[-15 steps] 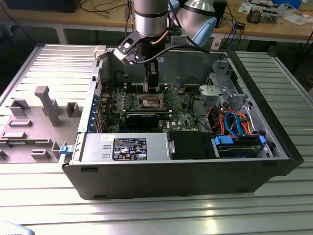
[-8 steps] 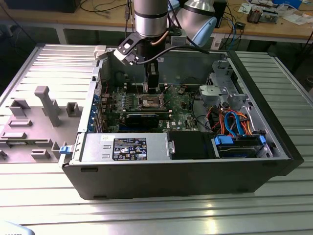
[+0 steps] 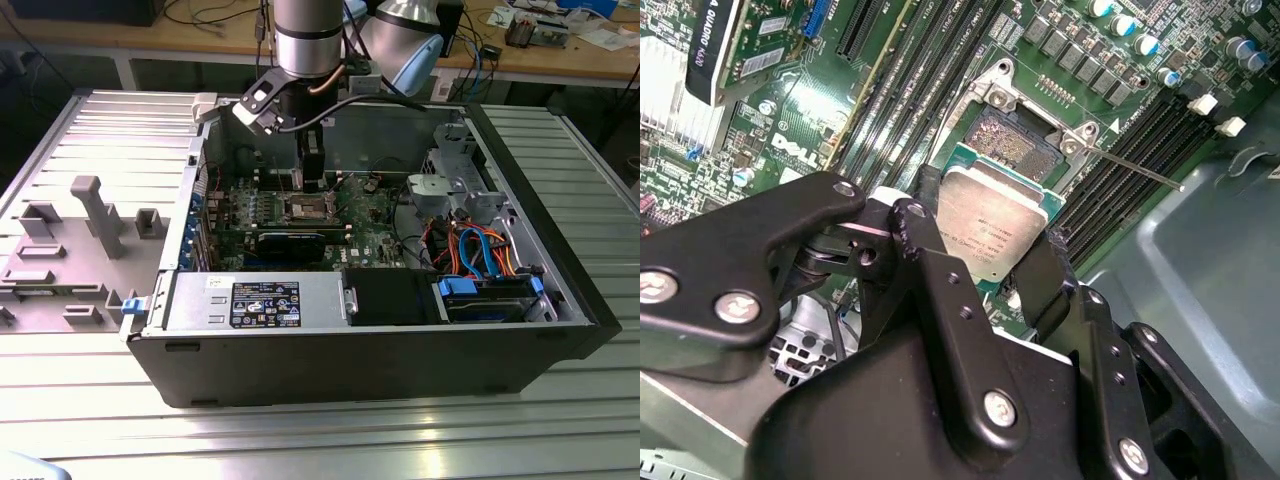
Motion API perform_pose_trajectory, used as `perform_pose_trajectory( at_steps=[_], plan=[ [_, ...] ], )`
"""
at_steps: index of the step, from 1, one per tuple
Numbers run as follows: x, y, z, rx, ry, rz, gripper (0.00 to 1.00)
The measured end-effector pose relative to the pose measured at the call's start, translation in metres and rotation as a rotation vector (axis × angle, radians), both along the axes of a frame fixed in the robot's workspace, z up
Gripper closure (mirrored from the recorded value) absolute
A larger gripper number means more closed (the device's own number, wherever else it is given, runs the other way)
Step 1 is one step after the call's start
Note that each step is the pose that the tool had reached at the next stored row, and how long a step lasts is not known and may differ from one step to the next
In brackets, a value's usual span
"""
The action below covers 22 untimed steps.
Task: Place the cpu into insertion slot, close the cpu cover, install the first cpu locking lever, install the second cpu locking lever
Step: 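Place the cpu into insertion slot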
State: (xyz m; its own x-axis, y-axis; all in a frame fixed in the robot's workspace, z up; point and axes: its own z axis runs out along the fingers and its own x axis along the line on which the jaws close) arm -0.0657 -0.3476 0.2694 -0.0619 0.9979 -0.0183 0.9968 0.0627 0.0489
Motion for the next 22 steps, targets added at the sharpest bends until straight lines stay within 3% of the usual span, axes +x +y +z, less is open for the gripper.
perform_pose_trajectory(
  at_steps=[22],
  plan=[
    [0.0, 0.0, -0.0044, 0.0, -0.0001, 0.0, 0.45]
  ],
)
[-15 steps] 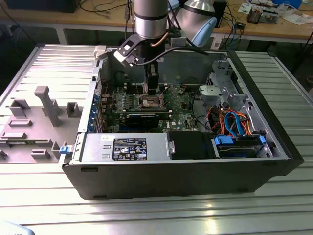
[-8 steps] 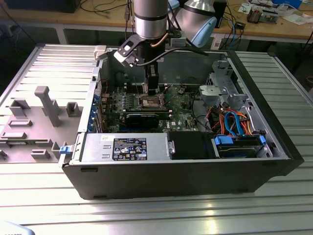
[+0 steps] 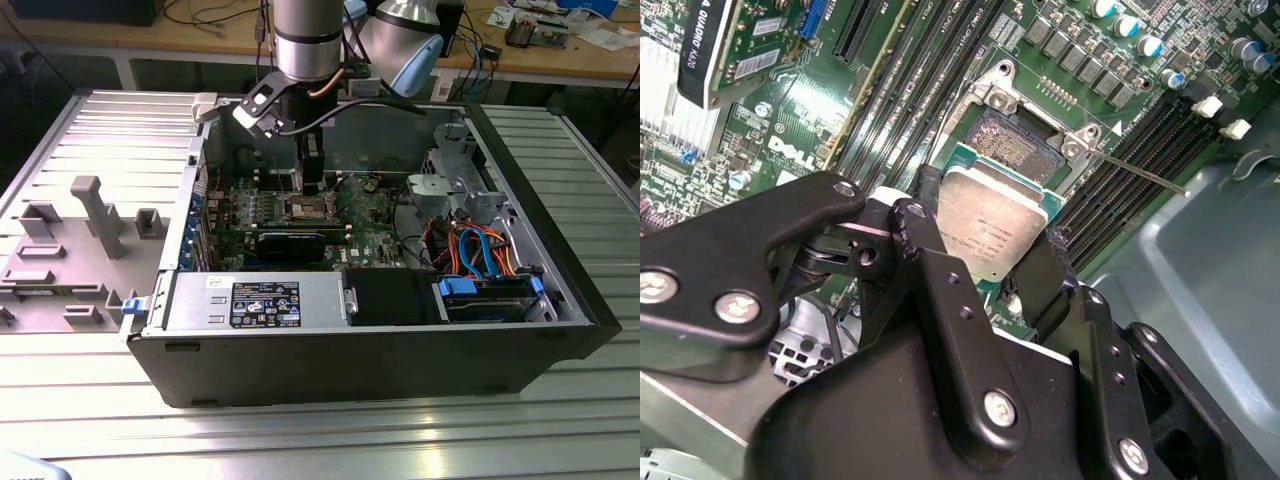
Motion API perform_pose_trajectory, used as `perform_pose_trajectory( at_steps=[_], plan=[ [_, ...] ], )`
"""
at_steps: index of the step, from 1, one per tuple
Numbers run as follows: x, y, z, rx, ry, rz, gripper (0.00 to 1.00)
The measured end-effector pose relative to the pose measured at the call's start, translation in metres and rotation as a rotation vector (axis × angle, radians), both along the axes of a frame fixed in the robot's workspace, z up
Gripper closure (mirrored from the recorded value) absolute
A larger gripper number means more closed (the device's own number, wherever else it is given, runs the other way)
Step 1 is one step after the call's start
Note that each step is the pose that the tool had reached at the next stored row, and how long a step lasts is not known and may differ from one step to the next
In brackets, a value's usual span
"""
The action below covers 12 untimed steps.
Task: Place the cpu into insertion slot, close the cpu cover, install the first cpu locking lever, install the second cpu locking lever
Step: 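Place the cpu into insertion slot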
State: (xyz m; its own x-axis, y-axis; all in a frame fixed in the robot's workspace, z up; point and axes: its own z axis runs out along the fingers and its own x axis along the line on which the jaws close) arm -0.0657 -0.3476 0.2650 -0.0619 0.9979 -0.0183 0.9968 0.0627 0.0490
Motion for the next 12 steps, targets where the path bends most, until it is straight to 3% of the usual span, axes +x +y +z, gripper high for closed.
perform_pose_trajectory(
  at_steps=[12],
  plan=[
    [0.0, 0.0, -0.0026, -0.0001, 0.0001, 0.0, 0.45]
  ],
)
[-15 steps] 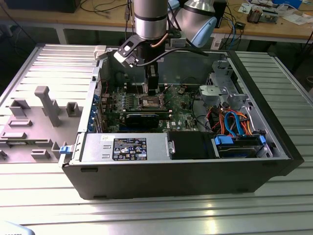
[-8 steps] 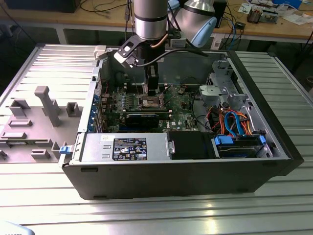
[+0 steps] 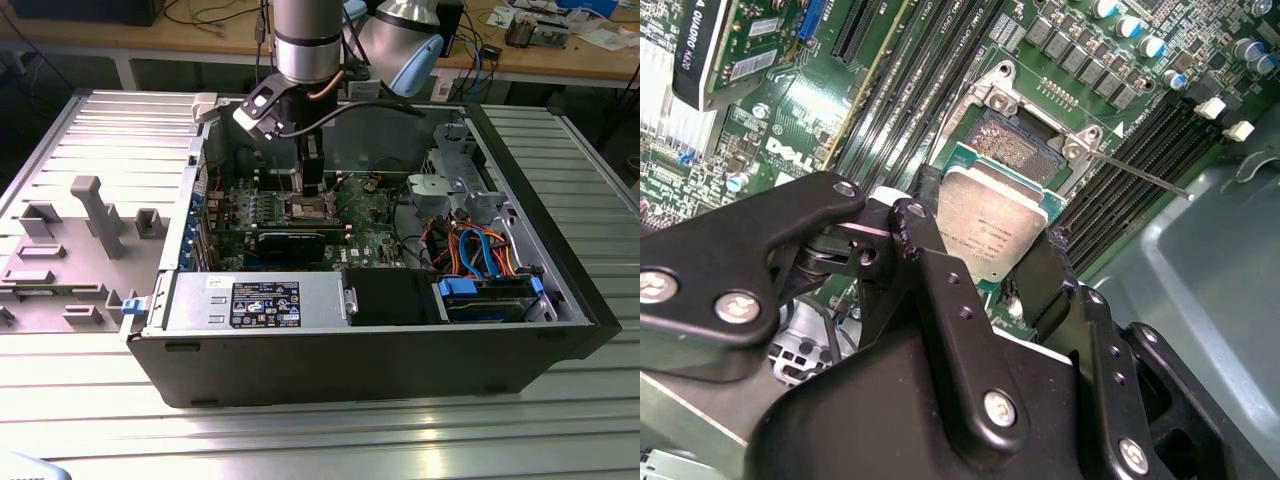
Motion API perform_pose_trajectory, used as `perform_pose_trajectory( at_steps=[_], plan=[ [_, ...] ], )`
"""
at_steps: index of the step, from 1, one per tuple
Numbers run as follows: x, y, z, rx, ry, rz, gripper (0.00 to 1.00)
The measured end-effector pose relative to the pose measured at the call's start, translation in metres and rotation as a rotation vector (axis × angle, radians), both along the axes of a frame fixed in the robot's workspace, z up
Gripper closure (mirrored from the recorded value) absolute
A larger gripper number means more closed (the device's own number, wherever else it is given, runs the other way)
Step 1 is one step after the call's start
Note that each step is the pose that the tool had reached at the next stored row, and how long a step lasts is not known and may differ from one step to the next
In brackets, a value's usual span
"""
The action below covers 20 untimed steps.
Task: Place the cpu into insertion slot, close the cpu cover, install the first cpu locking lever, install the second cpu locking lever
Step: 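Place the cpu into insertion slot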
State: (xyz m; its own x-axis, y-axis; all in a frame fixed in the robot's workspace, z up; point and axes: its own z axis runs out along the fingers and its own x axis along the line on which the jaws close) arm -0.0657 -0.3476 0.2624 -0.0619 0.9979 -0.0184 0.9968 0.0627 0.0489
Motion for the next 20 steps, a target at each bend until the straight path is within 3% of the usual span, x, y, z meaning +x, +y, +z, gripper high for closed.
perform_pose_trajectory(
  at_steps=[20],
  plan=[
    [0.0, 0.0, -0.0048, 0.0001, -0.0001, 0.0, 0.45]
  ],
)
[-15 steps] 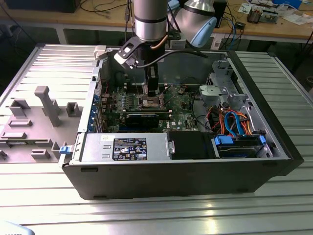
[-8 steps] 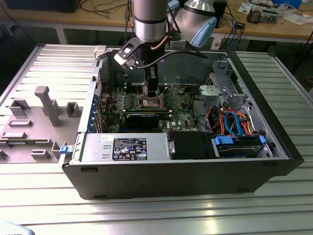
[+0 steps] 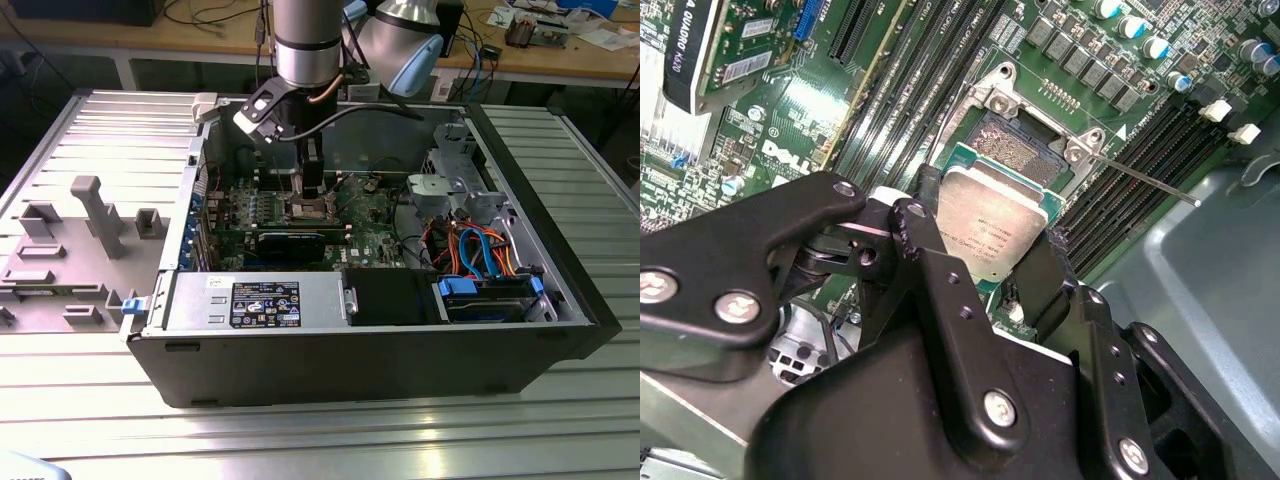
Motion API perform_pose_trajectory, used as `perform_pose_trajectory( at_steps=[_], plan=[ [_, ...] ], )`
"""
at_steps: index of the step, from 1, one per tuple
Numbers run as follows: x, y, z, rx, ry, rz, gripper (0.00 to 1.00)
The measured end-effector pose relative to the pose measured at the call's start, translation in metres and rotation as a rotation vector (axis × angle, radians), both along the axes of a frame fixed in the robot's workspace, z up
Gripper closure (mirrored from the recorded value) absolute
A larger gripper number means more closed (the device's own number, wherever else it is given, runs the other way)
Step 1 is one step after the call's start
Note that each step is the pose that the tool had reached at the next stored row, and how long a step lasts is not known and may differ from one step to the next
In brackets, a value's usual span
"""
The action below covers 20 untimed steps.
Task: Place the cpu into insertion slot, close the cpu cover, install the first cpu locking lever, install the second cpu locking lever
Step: 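Place the cpu into insertion slot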
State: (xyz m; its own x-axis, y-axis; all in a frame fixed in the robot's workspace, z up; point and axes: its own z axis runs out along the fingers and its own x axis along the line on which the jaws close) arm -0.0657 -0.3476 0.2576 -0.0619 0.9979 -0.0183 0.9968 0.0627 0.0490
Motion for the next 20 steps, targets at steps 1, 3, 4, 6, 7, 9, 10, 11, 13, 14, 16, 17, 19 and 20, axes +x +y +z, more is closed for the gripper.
perform_pose_trajectory(
  at_steps=[1, 3, 4, 6, 7, 9, 10, 11, 13, 14, 16, 17, 19, 20],
  plan=[
    [0.0, 0.0, -0.0002, 0.0, 0.0, 0.0, 0.45],
    [0.0, 0.0, -0.0007, 0.0, 0.0, 0.0, 0.45],
    [0.0, 0.0, -0.001, -0.0001, 0.0001, 0.0, 0.45],
    [0.0, 0.0, -0.0015, 0.0, 0.0, 0.0, 0.45],
    [0.0, 0.0, -0.0018, -0.0001, 0.0001, 0.0, 0.45],
    [0.0, 0.0, -0.0025, 0.0, 0.0, 0.0, 0.45],
    [0.0, 0.0, -0.0026, 0.0, 0.0, 0.0, 0.45],
    [0.0, 0.0, -0.0027, 0.0, 0.0, 0.0, 0.45],
    [0.0, 0.0, -0.0033, 0.0, 0.0, 0.0, 0.45],
    [0.0, 0.0, -0.0035, 0.0, 0.0, 0.0, 0.45],
    [0.0, 0.0, -0.0038, 0.0, 0.0, 0.0, 0.45],
    [0.0, 0.0, -0.004, 0.0, 0.0, 0.0, 0.45],
    [0.0, 0.0, -0.0043, 0.0, 0.0, 0.0, 0.45],
    [0.0, 0.0, -0.0045, 0.0, 0.0, 0.0, 0.45]
  ],
)
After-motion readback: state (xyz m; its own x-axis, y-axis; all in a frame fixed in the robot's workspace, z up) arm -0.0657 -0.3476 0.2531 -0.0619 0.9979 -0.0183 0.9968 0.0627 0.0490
